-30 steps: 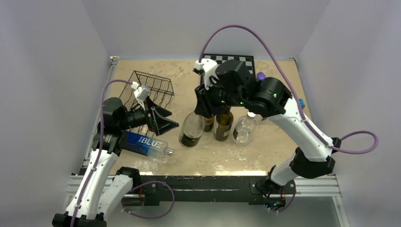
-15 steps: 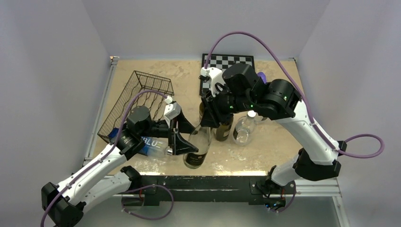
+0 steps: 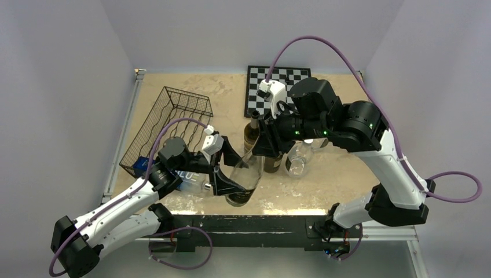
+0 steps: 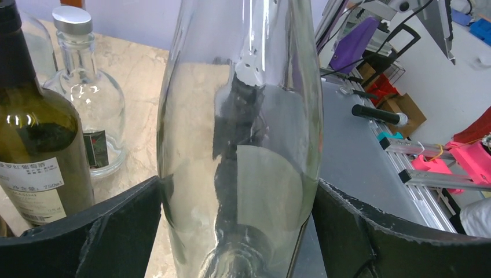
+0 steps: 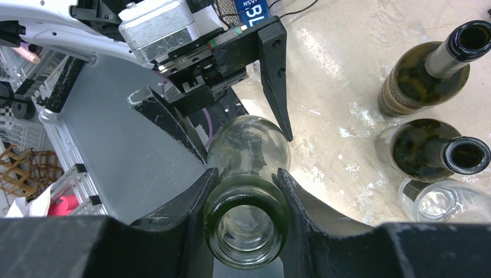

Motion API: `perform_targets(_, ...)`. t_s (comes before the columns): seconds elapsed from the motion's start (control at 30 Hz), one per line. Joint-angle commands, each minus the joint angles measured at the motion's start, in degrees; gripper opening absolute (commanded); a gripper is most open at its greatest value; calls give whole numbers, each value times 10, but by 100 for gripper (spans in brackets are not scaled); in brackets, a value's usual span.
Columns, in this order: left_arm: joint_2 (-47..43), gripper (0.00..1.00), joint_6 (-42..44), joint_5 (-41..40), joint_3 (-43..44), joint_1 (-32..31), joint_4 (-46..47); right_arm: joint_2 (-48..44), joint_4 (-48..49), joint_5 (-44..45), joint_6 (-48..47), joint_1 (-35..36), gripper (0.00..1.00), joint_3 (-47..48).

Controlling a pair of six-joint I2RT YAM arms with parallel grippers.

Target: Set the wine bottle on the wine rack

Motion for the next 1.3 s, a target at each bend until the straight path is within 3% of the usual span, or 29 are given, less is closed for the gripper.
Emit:
perform_targets(0.0, 11, 97, 2, -12, -7, -12, 44, -44, 124, -59, 41, 1, 0, 41)
perform_targets(0.37, 40, 98, -13, -34, -10, -58, 73, -98, 257, -50, 61, 1, 0, -56)
perform_targets(0.57, 32, 95, -1, -51, -16, -61, 78, -123, 275, -40, 61, 1, 0, -74)
perform_targets(0.63, 29, 85, 16, -46, -18, -60, 71, -133, 281, -39, 61, 1, 0, -79)
perform_targets(0.7, 26, 67, 24, -52, -21, -60, 67, -139, 283, -39, 61, 1, 0, -80)
perform_targets(0.77, 25, 36, 39, -55, -18, -60, 57, -139, 279, -39, 59, 2, 0, -82)
perform_targets(0.8, 26, 1, 49, -61, -13, -60, 46, -140, 277, -39, 59, 1, 0, -84)
perform_targets(1.0, 20, 0, 161, -136, 44, -60, -70, -149, 269, -48, 59, 1, 0, -119)
perform_targets(1.03, 15, 0, 189, -157, 54, -60, -91, -152, 267, -50, 58, 1, 2, -126)
perform_targets(1.07, 12, 0, 220, -176, 64, -60, -118, -155, 267, -54, 55, 1, 11, -132)
perform_targets(1.2, 0, 0, 339, -252, 111, -60, -193, -173, 266, -40, 44, 1, 58, -157)
perform_targets(1.27, -10, 0, 384, -295, 118, -60, -210, -177, 260, -35, 38, 1, 65, -162)
